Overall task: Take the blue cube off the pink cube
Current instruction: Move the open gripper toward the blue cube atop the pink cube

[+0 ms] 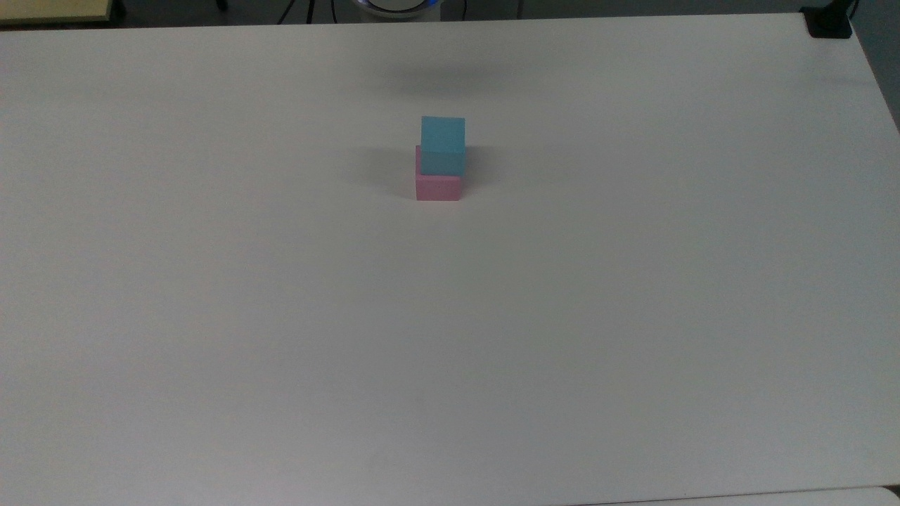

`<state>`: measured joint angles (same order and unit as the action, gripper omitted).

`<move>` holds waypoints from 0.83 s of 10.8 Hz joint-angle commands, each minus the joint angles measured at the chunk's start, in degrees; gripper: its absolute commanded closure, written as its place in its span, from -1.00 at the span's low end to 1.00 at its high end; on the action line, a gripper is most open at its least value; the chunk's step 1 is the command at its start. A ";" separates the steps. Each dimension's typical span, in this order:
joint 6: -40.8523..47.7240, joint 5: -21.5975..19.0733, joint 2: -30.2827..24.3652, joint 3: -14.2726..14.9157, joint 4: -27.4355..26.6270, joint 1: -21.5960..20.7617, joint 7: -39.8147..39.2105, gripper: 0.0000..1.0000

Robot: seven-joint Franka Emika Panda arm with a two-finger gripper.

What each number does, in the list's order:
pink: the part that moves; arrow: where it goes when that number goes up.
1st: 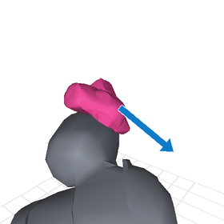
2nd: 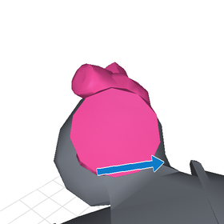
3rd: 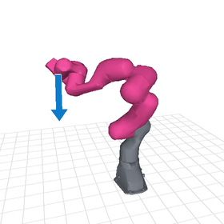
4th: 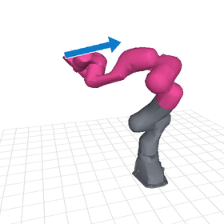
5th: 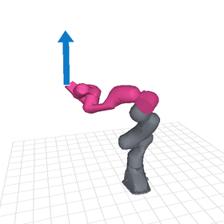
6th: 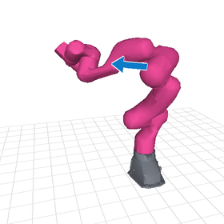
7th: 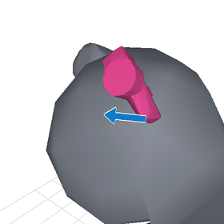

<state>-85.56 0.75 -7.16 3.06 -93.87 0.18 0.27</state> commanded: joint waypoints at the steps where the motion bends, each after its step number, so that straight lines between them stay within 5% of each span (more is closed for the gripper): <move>1: 2.50 -0.92 -0.31 -0.42 0.09 -0.62 -0.54 -1.00; 6: 2.24 -0.83 0.13 -0.87 0.00 -0.97 -1.76 -1.00; 9: 2.67 -0.83 1.45 -0.95 -0.09 -0.97 -14.37 -1.00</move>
<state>-83.99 0.74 -6.58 1.93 -93.97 -0.36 -4.35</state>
